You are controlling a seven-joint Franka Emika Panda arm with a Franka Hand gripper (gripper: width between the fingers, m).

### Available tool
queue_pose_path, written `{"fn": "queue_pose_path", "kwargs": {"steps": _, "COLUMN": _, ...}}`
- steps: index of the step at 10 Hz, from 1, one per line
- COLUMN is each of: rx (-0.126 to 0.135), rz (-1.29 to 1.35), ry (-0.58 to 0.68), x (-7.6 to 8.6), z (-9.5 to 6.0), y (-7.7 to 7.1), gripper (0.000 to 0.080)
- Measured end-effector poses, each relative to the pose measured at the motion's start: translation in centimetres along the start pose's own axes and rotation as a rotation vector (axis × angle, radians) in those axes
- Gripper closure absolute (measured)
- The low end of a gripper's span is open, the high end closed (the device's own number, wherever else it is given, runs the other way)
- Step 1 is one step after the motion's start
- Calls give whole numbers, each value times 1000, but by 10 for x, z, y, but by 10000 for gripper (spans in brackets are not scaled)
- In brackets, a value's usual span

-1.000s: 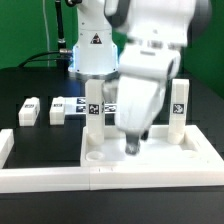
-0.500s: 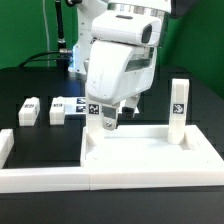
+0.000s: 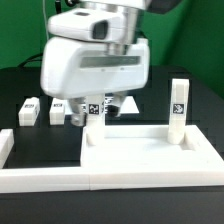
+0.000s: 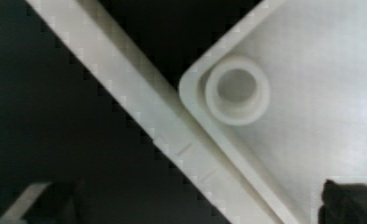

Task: Assemble desk

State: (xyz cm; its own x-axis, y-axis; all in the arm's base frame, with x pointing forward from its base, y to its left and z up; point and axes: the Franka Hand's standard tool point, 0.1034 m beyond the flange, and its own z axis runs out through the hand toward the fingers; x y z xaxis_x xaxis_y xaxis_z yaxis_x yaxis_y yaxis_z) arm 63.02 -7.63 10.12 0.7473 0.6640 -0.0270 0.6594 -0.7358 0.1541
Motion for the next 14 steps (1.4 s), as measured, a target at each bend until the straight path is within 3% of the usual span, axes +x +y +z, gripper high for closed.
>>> {"fn": "queue_pose_path", "kwargs": {"steps": 2, "rx": 19, "rz": 140, "ry": -13, "x": -38, "z": 5, "y": 20, "gripper": 150}}
{"fn": "queue_pose_path", "kwargs": {"steps": 4, "rx": 22, "rz": 259, "ry": -10, "x": -30, "z": 5, "y": 13, "gripper": 150}}
{"fn": "queue_pose_path", "kwargs": {"steps": 7, "rx": 33, "rz": 440, "ry": -6, "x": -32, "z": 5, "y": 14, "gripper": 150}}
{"fn": "queue_pose_path", "kwargs": {"steps": 10, "rx": 83, "rz": 638, "ry": -9, "x": -87, "z": 3, "y": 41, "gripper": 150}}
{"fn": "queue_pose_path", "kwargs": {"steps": 12, "rx": 110, "rz": 782, "ry": -34, "x": -128, "z": 12, "y": 52, "gripper": 150}}
{"fn": "queue_pose_path", "kwargs": {"steps": 14, "rx": 115, "rz": 890, "ry": -45, "x": -131, "z": 14, "y": 50, "gripper": 150}}
